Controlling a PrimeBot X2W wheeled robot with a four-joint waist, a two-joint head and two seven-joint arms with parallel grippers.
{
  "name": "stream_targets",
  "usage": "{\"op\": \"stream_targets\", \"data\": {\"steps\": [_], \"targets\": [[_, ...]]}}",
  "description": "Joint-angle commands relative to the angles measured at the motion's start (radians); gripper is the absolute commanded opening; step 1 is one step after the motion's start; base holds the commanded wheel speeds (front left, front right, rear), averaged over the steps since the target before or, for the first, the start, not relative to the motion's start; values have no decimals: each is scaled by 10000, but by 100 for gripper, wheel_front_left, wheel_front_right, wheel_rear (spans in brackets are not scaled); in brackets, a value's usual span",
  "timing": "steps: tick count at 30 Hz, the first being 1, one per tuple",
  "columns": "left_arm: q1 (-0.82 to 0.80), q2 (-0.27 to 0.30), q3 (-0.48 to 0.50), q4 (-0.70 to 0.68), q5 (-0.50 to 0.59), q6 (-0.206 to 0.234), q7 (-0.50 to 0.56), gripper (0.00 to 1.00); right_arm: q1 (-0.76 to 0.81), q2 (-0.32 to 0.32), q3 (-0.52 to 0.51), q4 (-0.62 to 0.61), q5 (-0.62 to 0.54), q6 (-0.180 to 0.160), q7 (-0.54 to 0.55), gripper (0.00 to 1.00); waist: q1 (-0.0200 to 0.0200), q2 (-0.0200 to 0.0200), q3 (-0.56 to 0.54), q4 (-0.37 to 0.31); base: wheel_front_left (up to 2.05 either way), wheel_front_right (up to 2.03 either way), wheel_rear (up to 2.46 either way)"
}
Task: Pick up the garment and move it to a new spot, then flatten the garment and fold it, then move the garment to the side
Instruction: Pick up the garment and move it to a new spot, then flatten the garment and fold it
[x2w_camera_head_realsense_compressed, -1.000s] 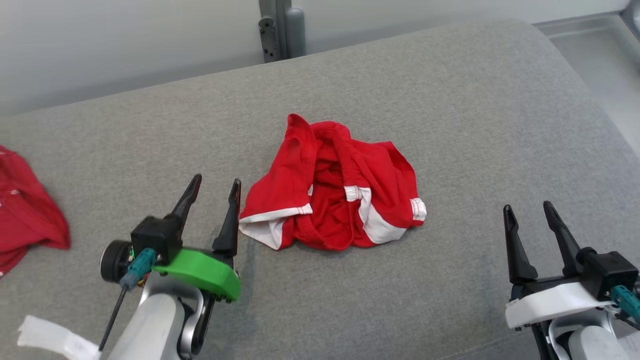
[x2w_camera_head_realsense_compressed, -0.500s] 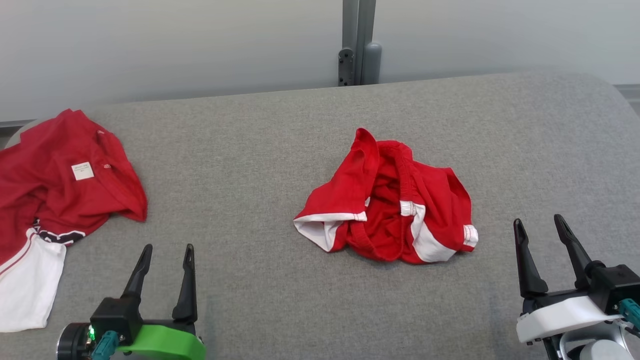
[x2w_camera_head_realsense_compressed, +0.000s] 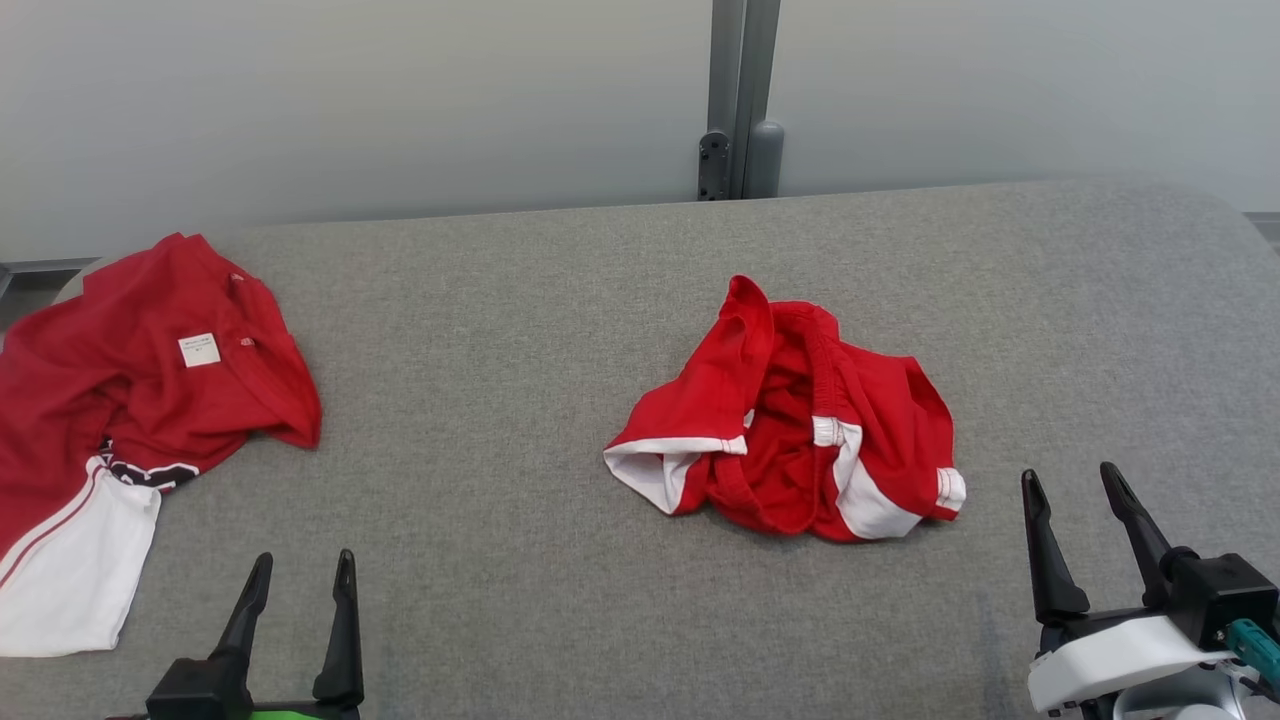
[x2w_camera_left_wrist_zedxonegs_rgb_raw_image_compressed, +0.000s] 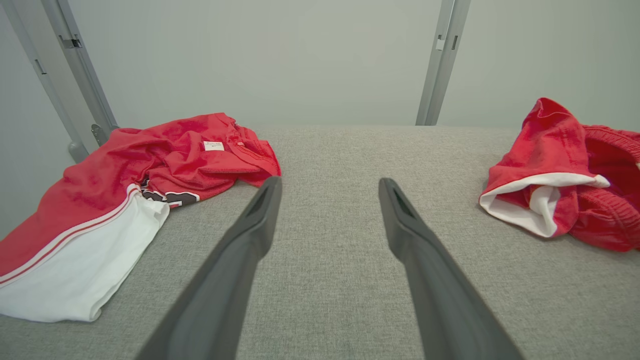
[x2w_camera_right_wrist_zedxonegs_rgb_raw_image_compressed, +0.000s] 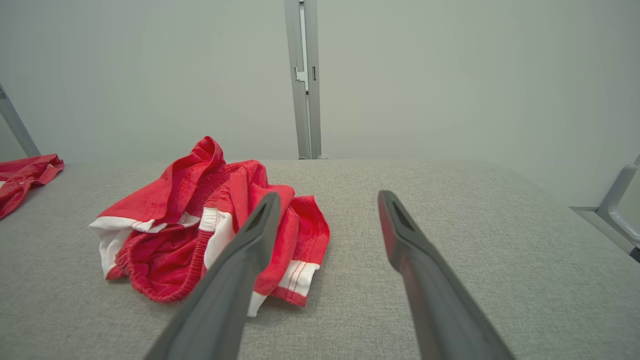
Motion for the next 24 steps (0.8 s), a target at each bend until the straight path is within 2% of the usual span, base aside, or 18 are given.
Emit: {"op": "stream_targets", "data": {"steps": [1,11,24], "targets": [[82,-53,107,-6,76,-65,-4,100,115,-37,-31,51,-43,-5,-31,100,0,0,2,-1,0,0,0],[-188,-275,171,-126,315,-244,-5,100,38,7,62,206,-13,-5,-31,100,0,0,-12,-56,0,0,0],[-399,-243,-80,-149,247,-251,-5,100,-97,-42,110,230,92,-3,-31,100,0,0,8,-312,0,0,0]]}}
